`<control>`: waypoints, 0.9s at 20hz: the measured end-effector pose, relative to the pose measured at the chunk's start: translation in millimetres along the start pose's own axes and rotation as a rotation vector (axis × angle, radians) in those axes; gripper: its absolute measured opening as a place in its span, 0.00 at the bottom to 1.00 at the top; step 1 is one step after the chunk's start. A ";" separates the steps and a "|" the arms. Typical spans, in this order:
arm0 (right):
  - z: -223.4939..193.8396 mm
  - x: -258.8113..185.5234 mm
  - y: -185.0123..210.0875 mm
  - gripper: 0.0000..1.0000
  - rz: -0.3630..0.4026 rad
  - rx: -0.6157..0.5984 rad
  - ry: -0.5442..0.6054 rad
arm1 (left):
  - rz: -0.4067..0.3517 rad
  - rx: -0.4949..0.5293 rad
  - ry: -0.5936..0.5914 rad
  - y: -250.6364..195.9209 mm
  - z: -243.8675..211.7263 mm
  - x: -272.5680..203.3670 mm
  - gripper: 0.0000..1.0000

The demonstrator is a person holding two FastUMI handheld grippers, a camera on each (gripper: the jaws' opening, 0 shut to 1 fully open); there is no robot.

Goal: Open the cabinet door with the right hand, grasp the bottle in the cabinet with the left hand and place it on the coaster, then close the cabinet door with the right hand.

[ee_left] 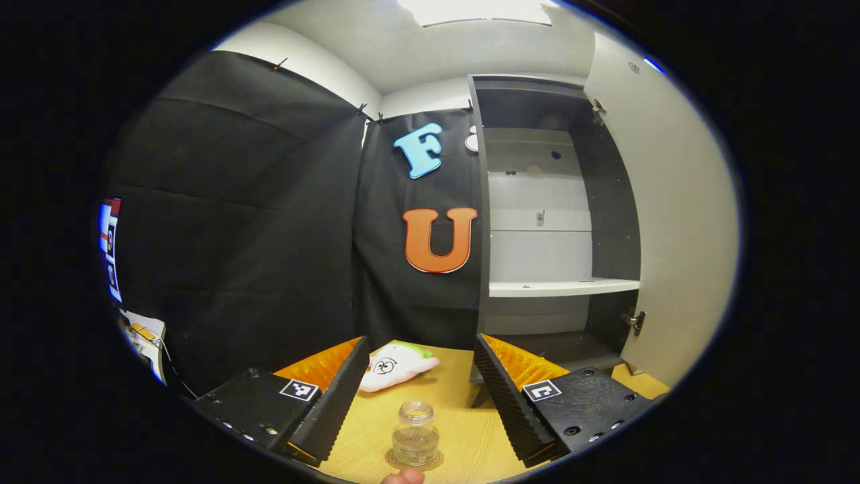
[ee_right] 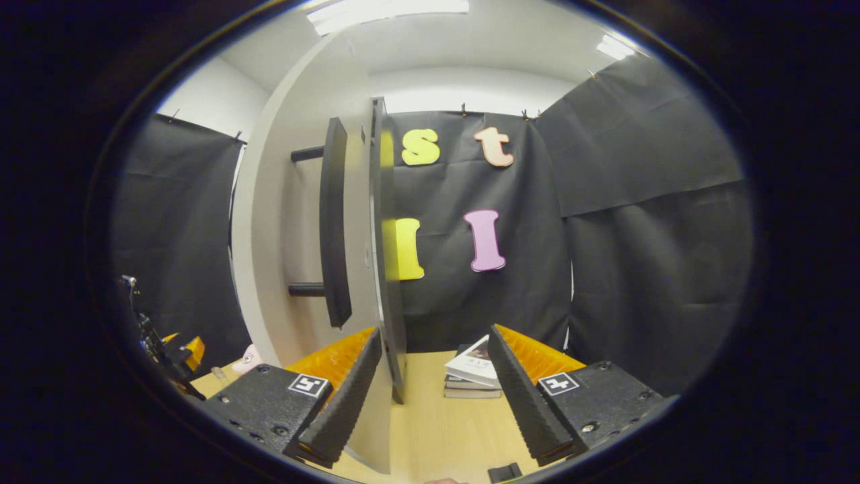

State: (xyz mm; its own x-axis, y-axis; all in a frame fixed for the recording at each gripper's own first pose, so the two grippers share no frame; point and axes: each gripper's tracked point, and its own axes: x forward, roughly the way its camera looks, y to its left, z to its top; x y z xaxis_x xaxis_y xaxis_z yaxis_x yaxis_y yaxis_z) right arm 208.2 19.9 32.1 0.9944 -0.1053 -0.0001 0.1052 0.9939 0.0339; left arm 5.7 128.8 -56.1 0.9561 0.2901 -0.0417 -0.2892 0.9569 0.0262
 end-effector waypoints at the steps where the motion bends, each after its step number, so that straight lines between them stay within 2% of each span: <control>1: 1.4 0.9 -6.8 0.99 -0.015 0.011 -0.004 | -0.010 0.005 -0.003 -4.1 8.0 -1.6 0.95; 4: 14.4 2.7 -31.3 0.99 -0.103 0.040 -0.054 | -0.057 0.049 0.002 -18.4 16.3 -15.0 0.95; 10: 36.6 12.7 -28.0 0.99 -0.071 0.069 -0.091 | -0.144 0.074 0.005 -55.7 41.9 -9.9 0.94; 18: 61.0 15.6 -1.8 0.98 0.005 0.019 -0.122 | -0.200 0.084 -0.001 -91.1 46.7 -19.2 0.94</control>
State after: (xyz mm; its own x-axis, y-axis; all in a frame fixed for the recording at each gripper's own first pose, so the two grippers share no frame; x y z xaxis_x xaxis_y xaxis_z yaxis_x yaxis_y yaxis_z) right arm 223.3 14.4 93.0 0.9869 -0.1052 0.1220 0.0994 0.9937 0.0523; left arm 15.8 35.4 -11.0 0.9941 0.0949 -0.0532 -0.0892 0.9910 0.1002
